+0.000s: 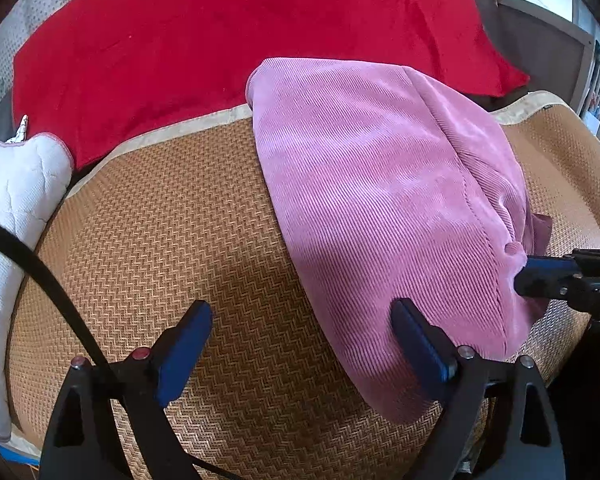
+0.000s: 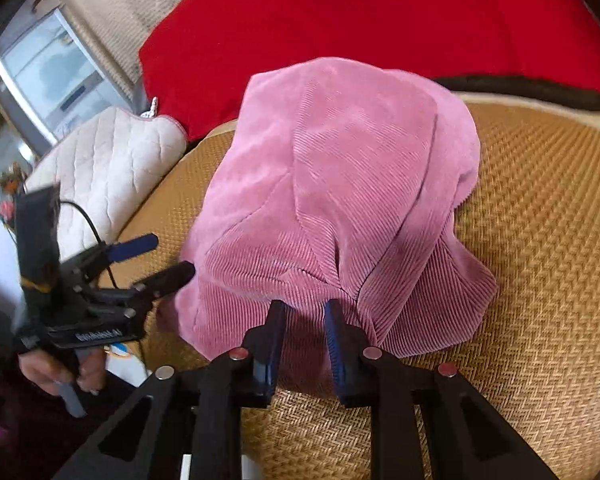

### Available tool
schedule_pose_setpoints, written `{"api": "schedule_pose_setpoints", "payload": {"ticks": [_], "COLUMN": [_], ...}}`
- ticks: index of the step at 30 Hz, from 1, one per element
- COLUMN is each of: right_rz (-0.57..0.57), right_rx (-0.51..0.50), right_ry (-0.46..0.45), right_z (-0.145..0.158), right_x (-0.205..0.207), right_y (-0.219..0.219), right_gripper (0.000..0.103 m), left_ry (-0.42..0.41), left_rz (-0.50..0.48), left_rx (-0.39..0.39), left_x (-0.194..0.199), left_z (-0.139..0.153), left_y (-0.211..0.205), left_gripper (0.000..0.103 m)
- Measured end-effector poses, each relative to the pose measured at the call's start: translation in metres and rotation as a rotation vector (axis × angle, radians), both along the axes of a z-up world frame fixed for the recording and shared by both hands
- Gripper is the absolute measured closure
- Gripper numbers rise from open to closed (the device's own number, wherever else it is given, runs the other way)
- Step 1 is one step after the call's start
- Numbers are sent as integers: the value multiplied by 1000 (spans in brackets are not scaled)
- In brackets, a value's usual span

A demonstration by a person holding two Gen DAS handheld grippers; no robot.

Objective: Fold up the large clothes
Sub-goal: 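Smooth the pink jacket bundle with both open tools and lift them away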

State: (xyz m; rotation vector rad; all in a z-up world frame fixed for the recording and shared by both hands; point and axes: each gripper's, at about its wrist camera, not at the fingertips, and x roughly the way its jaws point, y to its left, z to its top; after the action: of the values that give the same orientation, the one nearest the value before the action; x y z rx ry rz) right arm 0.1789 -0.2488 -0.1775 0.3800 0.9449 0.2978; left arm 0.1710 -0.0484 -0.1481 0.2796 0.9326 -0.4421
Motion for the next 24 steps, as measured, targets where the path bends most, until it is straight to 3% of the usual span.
{"api": "schedule_pose_setpoints", "payload": {"ticks": [3, 6, 10, 12, 17, 20, 24], "right_rz": [31, 36, -15, -29, -105, -142, -161], "right_rx": [30, 59, 16, -15, -118, -162, -160], "right_ry": [30, -32, -100, -103, -12, 108, 95], "right_z": [13, 45, 79, 83, 59, 20, 6], "right_x": [0, 3, 30, 54, 109, 141, 147], "right_y": [-5, -15, -27, -27, -24, -32, -36], "right_gripper": [76, 75, 75, 75, 75, 76, 76], "left_ry": [-4, -22, -52, -68, -50, -54, -63], "left_rz": [4, 2, 15, 18, 40, 31, 27], "left_rx": [-23, -32, -115, -114, -8, -8, 0], "left_x": [0, -2, -4, -4, 2, 1, 0], "left_z": [8, 22, 41, 43, 28, 25, 24], "left_y": [4, 8, 13, 10, -10, -17, -18], "left_gripper": [11, 11, 11, 11, 11, 11, 11]}}
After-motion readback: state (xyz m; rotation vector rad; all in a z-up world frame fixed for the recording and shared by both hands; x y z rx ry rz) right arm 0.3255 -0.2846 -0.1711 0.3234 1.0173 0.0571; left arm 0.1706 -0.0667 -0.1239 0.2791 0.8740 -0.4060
